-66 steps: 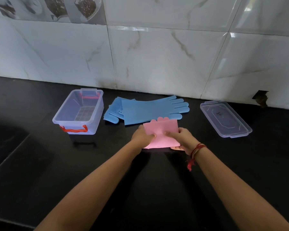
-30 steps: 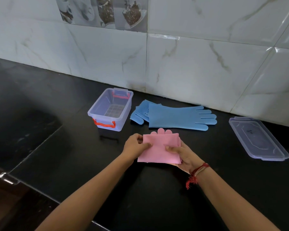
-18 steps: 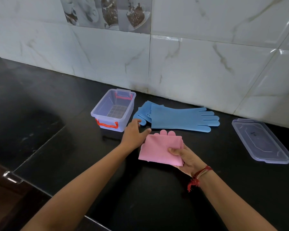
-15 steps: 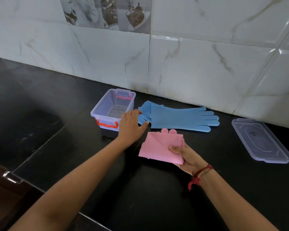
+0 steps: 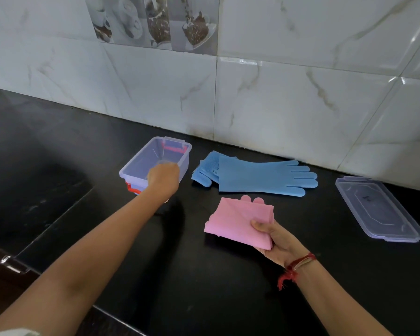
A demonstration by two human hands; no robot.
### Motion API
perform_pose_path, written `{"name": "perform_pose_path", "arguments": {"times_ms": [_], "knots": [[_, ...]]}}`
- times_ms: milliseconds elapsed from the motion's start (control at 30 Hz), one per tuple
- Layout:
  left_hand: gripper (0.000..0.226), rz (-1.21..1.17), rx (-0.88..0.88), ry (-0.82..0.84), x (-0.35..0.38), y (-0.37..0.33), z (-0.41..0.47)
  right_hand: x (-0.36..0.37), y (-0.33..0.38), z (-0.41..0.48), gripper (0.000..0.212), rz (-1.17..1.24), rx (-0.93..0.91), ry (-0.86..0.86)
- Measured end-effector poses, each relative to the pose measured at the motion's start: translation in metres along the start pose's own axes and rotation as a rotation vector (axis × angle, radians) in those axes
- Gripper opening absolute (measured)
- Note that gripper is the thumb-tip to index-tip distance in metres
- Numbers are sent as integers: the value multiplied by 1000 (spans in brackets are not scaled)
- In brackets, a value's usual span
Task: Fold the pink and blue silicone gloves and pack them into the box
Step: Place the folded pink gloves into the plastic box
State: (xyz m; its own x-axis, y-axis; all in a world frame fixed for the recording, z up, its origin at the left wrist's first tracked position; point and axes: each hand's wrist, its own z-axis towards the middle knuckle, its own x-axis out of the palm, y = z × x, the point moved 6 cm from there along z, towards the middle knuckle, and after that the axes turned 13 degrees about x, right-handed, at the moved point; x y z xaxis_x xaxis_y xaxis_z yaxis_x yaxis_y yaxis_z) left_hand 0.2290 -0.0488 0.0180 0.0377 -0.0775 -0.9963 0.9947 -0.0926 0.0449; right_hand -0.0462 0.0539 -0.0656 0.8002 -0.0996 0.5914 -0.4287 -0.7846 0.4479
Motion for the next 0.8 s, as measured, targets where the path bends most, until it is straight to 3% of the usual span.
{"name": "perform_pose_path", "arguments": {"times_ms": [100,233,400,500,633,800], "knots": [[20,-15,8,-24,2,6,-10,1,0,-2,59,20,-2,-4],[41,-15,42,17,7,11,-29,1,0,-6,57,24,-2,3],[36,255,191,108,15,2,-77,-1,8,-21,57,29,-9,-11],[23,134,147,67,12,2,-107,4,17,-33,55,48,-60,50],[44,65,312,140,21,-13,-141,19,31,-56,53,51,-154,154],[21,-128,441,61,12,-44,-166,40,49,-85,48,-28,-267,255]]}}
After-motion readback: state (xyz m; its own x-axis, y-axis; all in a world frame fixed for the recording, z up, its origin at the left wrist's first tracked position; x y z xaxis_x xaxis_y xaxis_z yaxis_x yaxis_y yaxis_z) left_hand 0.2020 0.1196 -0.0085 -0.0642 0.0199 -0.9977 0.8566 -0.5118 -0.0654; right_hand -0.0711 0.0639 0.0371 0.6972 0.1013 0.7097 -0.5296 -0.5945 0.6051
